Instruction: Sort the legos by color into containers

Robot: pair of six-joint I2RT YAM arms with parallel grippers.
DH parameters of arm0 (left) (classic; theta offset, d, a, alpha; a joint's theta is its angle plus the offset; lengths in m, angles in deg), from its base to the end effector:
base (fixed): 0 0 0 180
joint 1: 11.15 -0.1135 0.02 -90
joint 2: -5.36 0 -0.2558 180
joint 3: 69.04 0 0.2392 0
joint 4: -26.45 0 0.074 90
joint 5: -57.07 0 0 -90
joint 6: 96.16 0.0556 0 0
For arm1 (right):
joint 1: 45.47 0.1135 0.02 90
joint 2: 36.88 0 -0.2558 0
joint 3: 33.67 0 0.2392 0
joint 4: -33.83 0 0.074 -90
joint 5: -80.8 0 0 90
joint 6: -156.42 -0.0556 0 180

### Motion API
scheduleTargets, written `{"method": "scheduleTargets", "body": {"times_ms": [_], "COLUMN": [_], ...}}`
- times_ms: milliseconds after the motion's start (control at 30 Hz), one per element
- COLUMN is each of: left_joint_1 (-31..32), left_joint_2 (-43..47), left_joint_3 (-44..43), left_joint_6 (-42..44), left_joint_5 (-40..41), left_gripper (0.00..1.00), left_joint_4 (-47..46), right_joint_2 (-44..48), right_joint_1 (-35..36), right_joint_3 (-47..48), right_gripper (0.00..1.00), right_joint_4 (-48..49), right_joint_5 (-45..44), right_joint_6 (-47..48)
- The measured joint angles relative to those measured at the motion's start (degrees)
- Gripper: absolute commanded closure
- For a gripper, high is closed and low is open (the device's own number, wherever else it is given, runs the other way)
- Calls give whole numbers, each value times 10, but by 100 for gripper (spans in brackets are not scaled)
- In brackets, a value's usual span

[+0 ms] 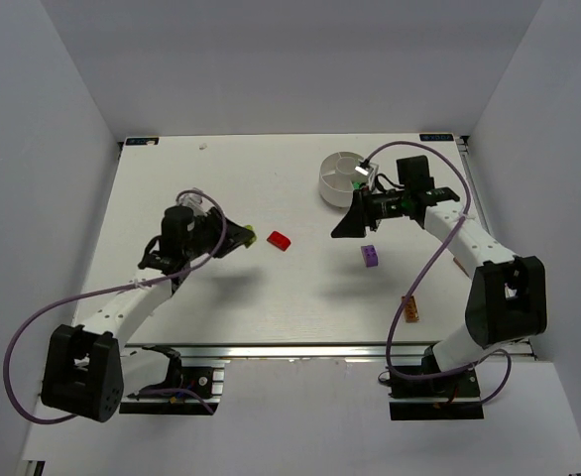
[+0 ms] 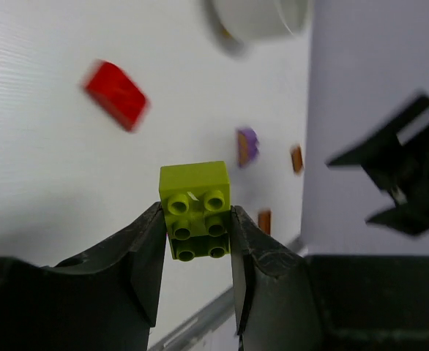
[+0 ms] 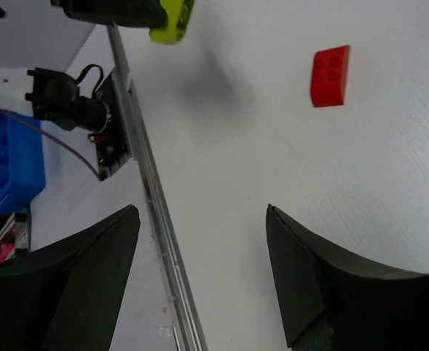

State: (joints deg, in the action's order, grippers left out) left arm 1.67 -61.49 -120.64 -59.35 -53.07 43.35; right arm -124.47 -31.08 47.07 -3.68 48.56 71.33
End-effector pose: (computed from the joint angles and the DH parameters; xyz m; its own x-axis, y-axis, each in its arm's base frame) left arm 0.2464 -0.0757 0.2186 -0.7053 -0.6104 -0.3606 -0.1203 0.6043 -0.7876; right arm 0.2991 0.1253 0.2681 -0.6133 -0.2045 -0.7630 -0.7737 0.3502 0.5280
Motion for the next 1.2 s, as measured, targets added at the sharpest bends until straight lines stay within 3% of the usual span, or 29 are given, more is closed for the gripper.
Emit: {"method": "scheduleTargets", "body": {"times_ms": [133,433,800,1200], "left_joint_1": [82,143,172,186], "left_joint_2": [2,-39,-73,-73], "left_joint_3": [47,61,54,54], "left_joint_6": [9,-26,-30,-30], "left_joint_5": [-69,-110,-140,-150], "left_gripper": [100,99,98,98], "left_joint_4": [-151,-430,-529,-551], "right_joint_2": [-13,19,14,-34], "right_joint_1": [26,88,100,101], "right_joint_3": [4,-108,-111,-71], "right_gripper": [22,22,25,32], "right_joint_4": [25,324,562,596], "right_joint_5": [52,137,147,140], "right_joint_6": [-52,-304,-503,-541]}}
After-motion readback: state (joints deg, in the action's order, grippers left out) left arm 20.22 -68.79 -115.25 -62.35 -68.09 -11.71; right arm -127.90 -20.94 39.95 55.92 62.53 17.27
